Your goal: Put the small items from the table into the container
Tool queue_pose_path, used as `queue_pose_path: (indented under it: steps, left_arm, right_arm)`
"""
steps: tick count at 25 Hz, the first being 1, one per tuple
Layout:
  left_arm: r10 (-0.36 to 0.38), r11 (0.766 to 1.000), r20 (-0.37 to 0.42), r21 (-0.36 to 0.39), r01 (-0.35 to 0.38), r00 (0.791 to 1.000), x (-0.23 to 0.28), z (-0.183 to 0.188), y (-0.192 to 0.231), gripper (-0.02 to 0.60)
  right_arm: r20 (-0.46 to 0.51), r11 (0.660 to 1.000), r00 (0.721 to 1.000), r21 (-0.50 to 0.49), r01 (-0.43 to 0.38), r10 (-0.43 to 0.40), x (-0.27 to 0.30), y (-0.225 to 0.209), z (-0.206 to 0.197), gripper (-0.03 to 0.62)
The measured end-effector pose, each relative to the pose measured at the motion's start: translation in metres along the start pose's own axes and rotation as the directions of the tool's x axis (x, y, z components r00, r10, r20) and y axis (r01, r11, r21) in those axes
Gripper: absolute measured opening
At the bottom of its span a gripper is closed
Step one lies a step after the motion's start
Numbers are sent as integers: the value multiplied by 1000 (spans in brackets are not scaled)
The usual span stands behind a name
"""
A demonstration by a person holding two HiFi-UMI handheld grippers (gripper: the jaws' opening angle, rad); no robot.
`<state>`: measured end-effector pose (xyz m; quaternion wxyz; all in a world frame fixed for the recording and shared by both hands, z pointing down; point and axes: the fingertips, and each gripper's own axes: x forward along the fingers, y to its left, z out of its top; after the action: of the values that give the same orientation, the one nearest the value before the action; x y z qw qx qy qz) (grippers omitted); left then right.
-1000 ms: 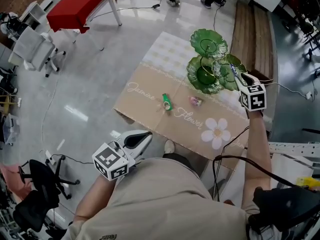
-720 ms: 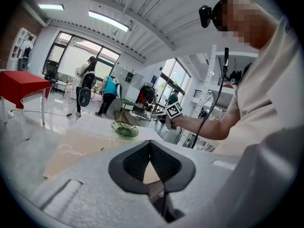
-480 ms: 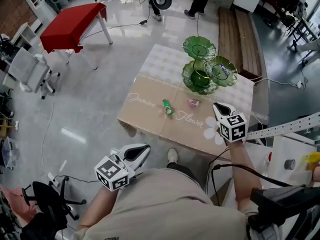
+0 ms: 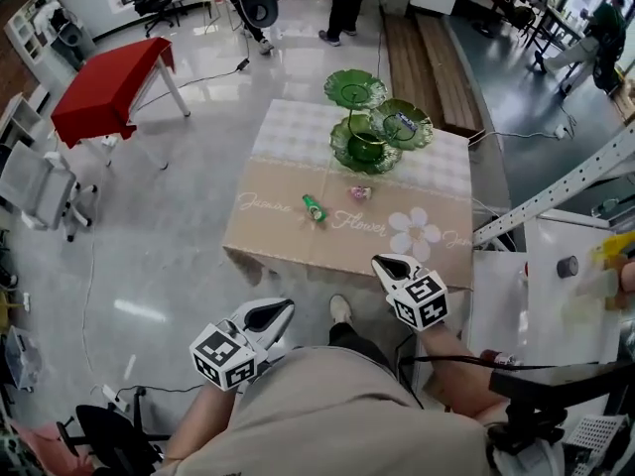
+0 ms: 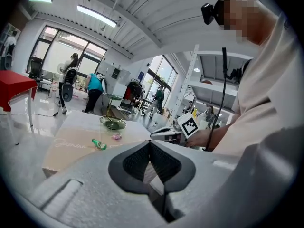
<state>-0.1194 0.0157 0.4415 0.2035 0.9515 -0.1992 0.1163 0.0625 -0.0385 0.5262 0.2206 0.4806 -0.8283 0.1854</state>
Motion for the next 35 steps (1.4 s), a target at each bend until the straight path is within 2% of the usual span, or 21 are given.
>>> queue_pose_path:
  steps: [7,15,19,27,32,35]
  left_arm:
    - [-78,996,-38,38,79,996,-12,-23,-35,8]
    - [-112,990,-64,75,117,992,-34,-46,-54,8]
    - [-113,990,-61,79,118,992,-37,-48,-57,8]
    - [-102,994,-39,36,103,994,-30,-41,-45,8]
    - [-88,996,-27,14,88,996,-18,-37,-30,8]
    - [-51,999,-24,-12,51,998,-9,-37,-21,8]
  right_arm:
    - [6,999,999,14,-44,43,-30,80,-32,20]
    - [16,1000,1000,5,-16,16,-54,120,-45,18]
    - [25,1000,1000,-1,-9,9,-57,123,-46,18]
    - [16,999,999,-21,-28,28,-49,107,-38,18]
    - [-10,998,1000,-66,-25,25,-30,78,-34,20]
    - [-38,994,998,-96,-54,50,-14,56,-35,21]
